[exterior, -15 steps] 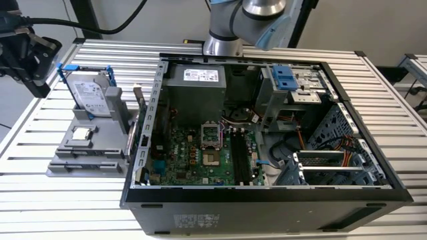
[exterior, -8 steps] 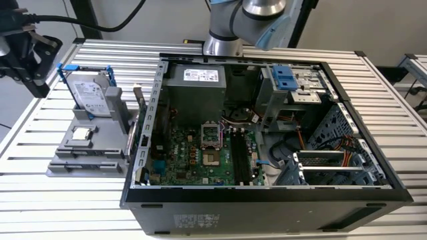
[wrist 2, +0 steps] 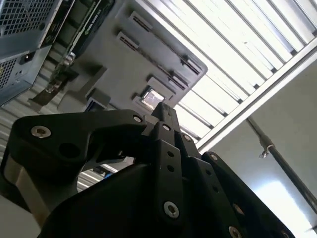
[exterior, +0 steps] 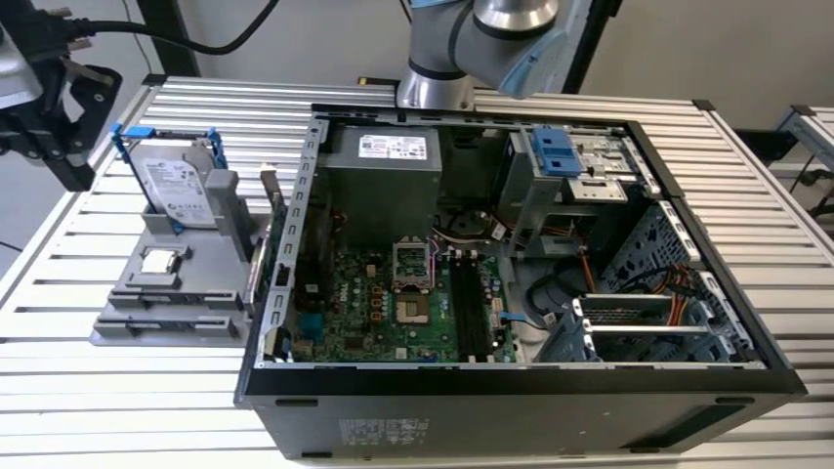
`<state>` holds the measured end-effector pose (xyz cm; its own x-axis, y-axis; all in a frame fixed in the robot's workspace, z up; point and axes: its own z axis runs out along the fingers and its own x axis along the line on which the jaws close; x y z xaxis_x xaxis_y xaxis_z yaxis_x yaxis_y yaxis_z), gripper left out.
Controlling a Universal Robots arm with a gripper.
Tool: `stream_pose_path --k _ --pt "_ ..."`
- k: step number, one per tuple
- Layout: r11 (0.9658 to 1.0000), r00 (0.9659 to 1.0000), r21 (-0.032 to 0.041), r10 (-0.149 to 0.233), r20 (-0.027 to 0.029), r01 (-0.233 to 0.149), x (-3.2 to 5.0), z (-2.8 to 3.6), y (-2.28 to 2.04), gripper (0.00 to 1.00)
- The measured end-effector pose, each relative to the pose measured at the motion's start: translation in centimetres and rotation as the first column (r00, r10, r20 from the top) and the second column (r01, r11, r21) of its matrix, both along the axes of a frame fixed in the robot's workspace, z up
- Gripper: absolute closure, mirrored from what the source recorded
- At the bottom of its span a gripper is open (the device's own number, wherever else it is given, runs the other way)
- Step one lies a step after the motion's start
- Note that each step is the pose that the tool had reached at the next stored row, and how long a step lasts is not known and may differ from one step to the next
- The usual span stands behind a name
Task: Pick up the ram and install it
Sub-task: 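Pick up the ram and move it above insertion slot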
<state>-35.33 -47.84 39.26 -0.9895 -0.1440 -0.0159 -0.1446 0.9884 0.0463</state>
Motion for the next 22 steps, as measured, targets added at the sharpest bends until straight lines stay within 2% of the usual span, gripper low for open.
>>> stream_pose_path --k 3,5,9,11,14,18,22 --pt "0.9987 0.9987 -0.0006 0.051 -0.0001 -0.051 0.0 0.0 0.0 1.0" --pt "0.9965 0.9965 -0.0009 0.083 -0.0001 -0.083 0.0 0.0 0.0 1.0" --pt "0.9903 0.9903 -0.0019 0.139 -0.0002 -0.139 0.0 0.0 0.0 1.0" --pt "0.9859 0.9859 -0.0025 0.167 -0.0003 -0.167 0.0 0.01 0.0 1.0" --pt "0.9775 0.9775 -0.0034 0.211 -0.0004 -0.211 0.0 0.01 0.0 1.0" --pt "0.9638 0.9638 -0.0047 0.267 -0.0009 -0.267 0.0 0.02 0.0 1.0" --pt "0.946 0.946 -0.0061 0.324 -0.0012 -0.324 0.0 0.03 0.0 1.0"
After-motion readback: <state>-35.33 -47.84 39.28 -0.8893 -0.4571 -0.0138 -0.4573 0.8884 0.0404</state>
